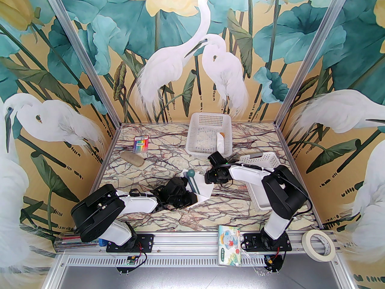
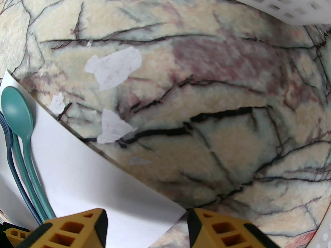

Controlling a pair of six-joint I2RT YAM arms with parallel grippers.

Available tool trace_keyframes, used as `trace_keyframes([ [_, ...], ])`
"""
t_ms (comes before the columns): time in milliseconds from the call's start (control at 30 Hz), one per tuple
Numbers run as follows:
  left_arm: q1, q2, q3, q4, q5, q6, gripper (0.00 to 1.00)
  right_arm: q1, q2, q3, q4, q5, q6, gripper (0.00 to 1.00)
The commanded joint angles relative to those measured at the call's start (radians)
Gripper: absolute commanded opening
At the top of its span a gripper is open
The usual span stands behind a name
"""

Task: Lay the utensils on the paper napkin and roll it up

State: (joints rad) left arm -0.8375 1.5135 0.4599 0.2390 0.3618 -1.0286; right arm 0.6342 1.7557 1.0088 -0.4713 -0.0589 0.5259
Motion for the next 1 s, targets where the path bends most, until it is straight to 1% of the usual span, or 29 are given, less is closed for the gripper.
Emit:
trace_keyframes([
  [0,-0.008,0.020,-0.032,-0.099,-0.014,0.009,0.29,0.008,0.022,0.009,-0.020,0.011,0.001,0.58],
  [100,-0.008,0.019,-0.031,-0.099,-0.015,0.010,0.29,0.014,0.030,0.001,-0.016,-0.006,0.010,0.58],
  [300,-0.008,0.019,-0.032,-0.098,-0.017,0.009,0.29,0.025,0.009,-0.020,0.029,-0.112,0.043,0.58],
  [533,-0.008,0.024,-0.032,-0.093,-0.015,0.010,0.29,0.026,-0.033,-0.067,0.077,-0.186,0.089,0.58],
  [600,-0.009,0.024,-0.034,-0.093,-0.015,0.009,0.29,0.026,-0.051,-0.084,0.099,-0.202,0.103,0.58],
  [833,-0.008,0.026,-0.035,-0.089,-0.015,0.009,0.29,0.026,-0.092,-0.165,0.226,-0.321,0.196,0.58],
  [967,-0.008,0.027,-0.037,-0.088,-0.014,0.007,0.29,0.026,-0.105,-0.200,0.277,-0.342,0.229,0.58],
])
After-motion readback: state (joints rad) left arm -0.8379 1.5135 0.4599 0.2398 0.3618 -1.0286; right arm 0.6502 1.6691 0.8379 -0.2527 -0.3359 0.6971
